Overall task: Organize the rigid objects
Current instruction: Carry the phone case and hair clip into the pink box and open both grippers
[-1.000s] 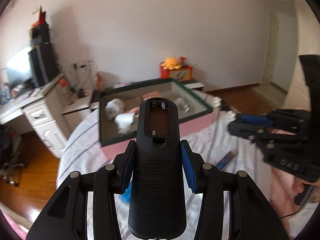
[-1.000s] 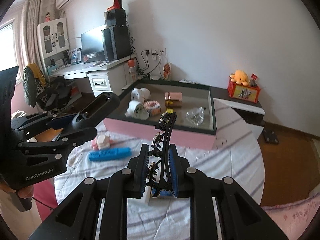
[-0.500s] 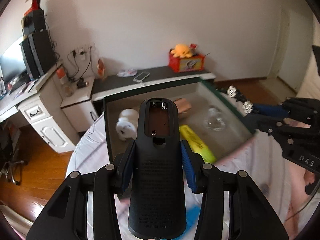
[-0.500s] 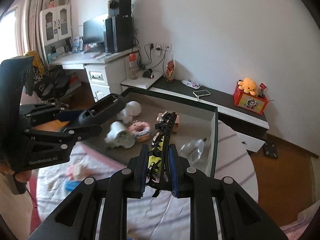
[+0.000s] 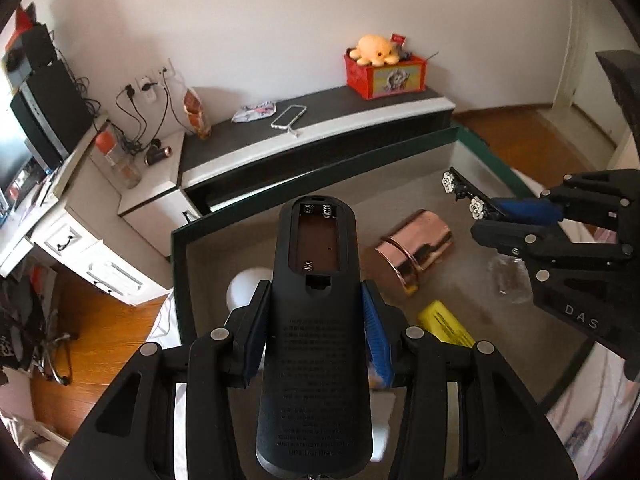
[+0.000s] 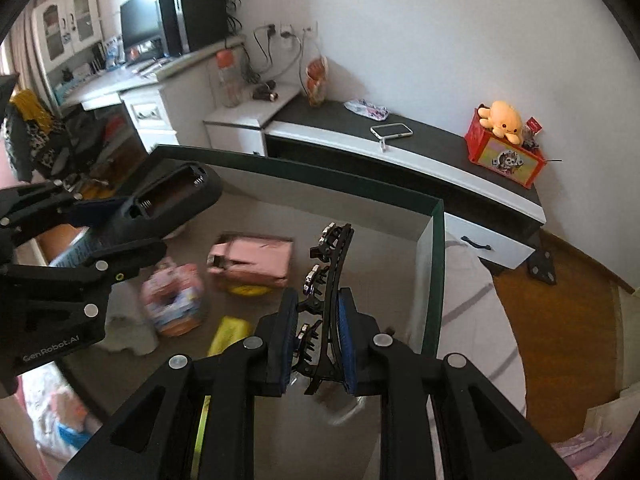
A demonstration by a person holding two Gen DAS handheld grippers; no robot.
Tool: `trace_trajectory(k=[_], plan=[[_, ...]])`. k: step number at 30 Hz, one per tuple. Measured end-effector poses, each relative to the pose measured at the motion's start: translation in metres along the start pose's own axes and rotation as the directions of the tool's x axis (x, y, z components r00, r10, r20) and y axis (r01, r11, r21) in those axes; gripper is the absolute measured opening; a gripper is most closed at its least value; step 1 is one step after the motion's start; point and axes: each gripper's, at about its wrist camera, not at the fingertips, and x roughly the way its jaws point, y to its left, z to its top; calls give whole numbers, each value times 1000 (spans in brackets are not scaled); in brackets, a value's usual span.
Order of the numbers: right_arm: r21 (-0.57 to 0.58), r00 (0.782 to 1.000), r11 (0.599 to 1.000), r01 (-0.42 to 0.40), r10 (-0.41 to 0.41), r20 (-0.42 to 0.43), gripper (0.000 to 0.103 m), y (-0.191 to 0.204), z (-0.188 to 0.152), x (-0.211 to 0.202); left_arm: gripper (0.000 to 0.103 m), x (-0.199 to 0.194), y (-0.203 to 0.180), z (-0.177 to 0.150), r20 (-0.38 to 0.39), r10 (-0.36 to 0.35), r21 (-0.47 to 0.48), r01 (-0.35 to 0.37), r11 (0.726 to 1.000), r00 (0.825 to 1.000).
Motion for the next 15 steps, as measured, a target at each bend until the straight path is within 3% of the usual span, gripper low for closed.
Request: trace_trajectory(k=[3, 15], plan=[[4, 1000, 1000, -3, 3, -25, 20, -6, 3, 9, 44, 13, -2, 5, -24, 39, 17, -38, 999, 999], [30, 998, 999, -33, 34, -58, 20, -12, 6, 16, 45, 16, -7, 7, -28, 44, 22, -43, 999, 999]])
